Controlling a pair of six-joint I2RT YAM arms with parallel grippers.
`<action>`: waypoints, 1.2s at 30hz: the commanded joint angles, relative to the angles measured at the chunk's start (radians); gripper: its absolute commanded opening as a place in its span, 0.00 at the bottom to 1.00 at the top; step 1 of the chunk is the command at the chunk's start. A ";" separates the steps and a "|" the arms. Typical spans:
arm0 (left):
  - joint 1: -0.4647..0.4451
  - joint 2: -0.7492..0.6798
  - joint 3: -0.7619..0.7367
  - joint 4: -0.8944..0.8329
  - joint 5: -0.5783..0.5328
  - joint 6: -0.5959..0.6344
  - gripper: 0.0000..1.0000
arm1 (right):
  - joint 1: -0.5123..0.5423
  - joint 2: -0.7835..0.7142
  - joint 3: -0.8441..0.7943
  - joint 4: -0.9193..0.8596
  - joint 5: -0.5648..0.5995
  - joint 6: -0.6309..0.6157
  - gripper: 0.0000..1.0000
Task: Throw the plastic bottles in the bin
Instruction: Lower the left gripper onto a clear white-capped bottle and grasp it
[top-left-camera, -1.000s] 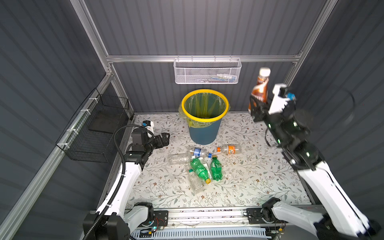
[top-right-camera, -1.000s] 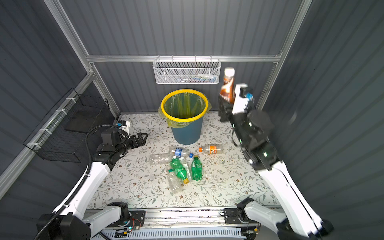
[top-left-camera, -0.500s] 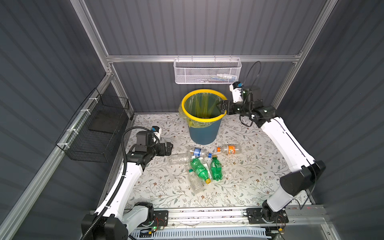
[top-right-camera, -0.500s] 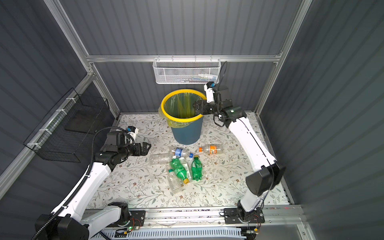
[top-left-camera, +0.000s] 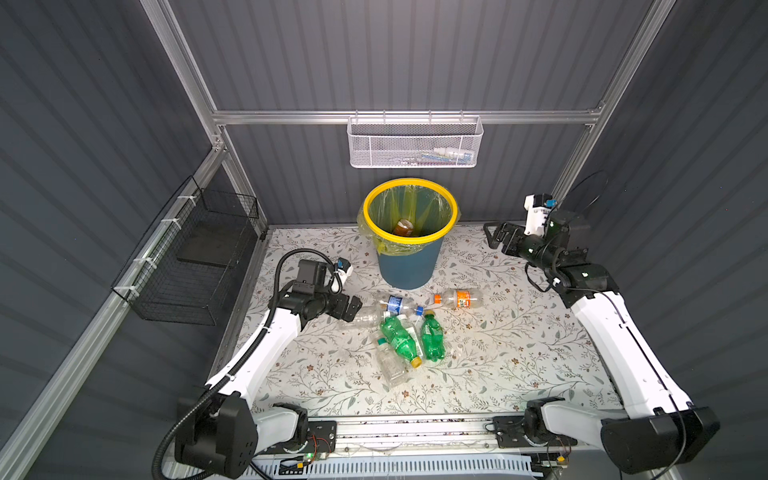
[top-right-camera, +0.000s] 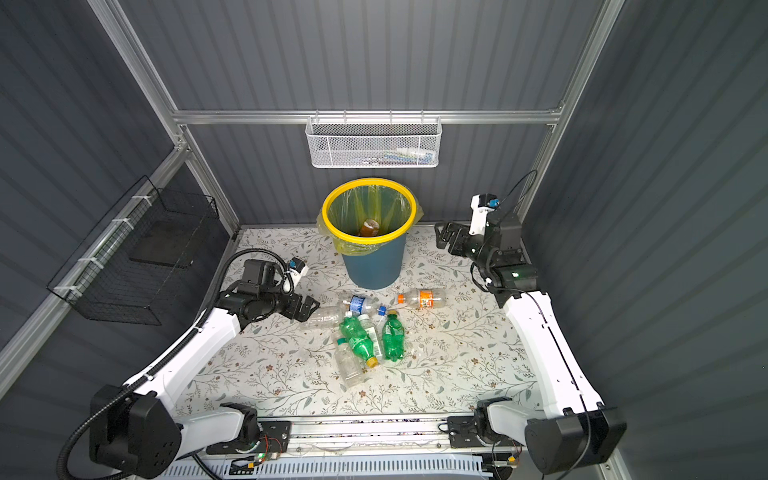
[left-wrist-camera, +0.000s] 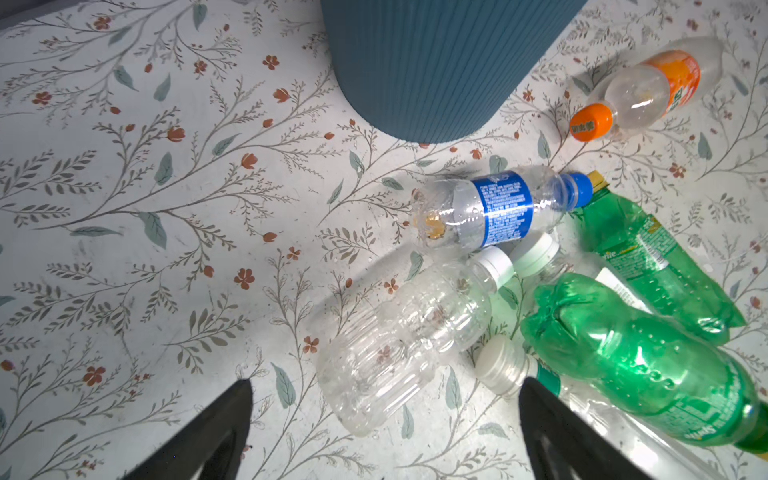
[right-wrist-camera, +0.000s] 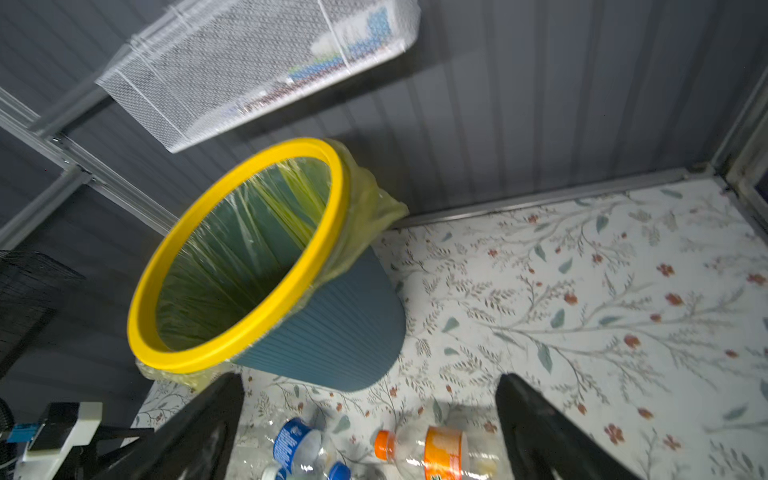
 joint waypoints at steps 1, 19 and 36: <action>-0.009 0.051 0.054 -0.032 0.034 0.163 1.00 | -0.039 -0.053 -0.061 0.053 -0.056 0.042 0.96; -0.069 0.239 0.032 -0.035 0.003 0.388 0.99 | -0.095 0.008 -0.168 0.147 -0.178 0.098 0.95; -0.069 0.309 -0.062 0.067 -0.052 0.439 0.78 | -0.100 0.014 -0.221 0.179 -0.170 0.110 0.94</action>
